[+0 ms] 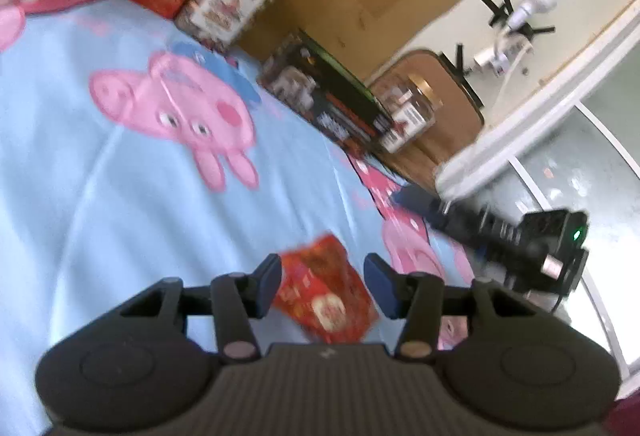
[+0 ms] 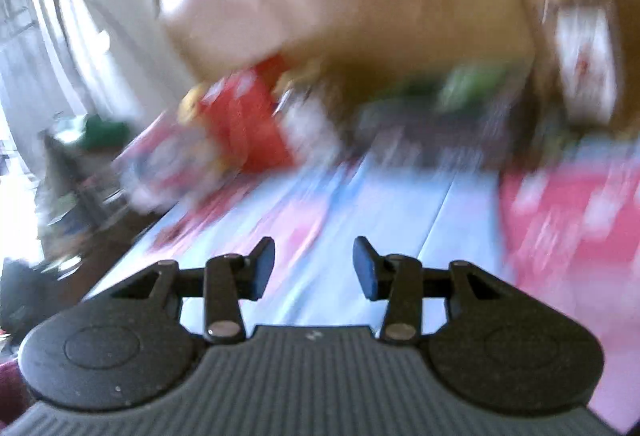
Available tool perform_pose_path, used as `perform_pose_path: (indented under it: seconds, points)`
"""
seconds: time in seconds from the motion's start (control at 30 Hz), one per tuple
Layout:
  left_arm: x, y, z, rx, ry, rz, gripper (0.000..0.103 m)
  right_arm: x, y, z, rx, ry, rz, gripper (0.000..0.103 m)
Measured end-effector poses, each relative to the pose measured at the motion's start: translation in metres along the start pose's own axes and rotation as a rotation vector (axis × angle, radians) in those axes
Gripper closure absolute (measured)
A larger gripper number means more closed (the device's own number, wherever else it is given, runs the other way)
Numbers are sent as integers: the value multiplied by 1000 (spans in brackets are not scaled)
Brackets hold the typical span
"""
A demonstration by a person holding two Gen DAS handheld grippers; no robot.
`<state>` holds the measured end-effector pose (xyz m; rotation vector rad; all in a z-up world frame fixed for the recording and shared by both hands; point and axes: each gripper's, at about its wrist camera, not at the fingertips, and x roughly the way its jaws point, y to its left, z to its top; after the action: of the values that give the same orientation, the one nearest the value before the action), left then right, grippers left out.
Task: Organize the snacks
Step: 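Grasp the small red snack packet with the right gripper, then carry the red packet over the black box and release it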
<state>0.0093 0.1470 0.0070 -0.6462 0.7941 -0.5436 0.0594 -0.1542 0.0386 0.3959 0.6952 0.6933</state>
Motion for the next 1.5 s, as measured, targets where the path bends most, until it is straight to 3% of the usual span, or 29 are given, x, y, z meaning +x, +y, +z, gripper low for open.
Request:
perform_pose_path:
  seconds: [0.1,0.3,0.5,0.53,0.57,0.67,0.87,1.0,1.23,1.5]
  points:
    - [1,0,-10,8,21,3,56,-8,9,-31,10,43,37,57]
    - [-3,8,-23,-61,37,-31,56,-16,60,-59,-227,78,95,57]
    - [7,15,-32,-123,63,-58,54,11,84,-83,-472,208,23,58]
    - [11,15,-33,-125,61,-61,58,13,88,-87,-505,198,13,62]
    - [13,15,-33,-123,58,-63,62,14,88,-88,-528,189,4,74]
    - [15,9,-28,-84,40,-27,73,17,92,-84,-561,169,-13,79]
    - [9,-12,11,-6,-25,-45,73,17,91,-53,-552,56,-17,80]
    - [24,-32,59,93,-64,-33,73,23,87,-19,-571,-38,-57,79]
    - [93,-51,157,171,-95,-25,73,53,48,56,-568,-172,-191,79]
    - [185,-37,224,145,-93,60,72,111,-26,119,-367,-210,-270,79]
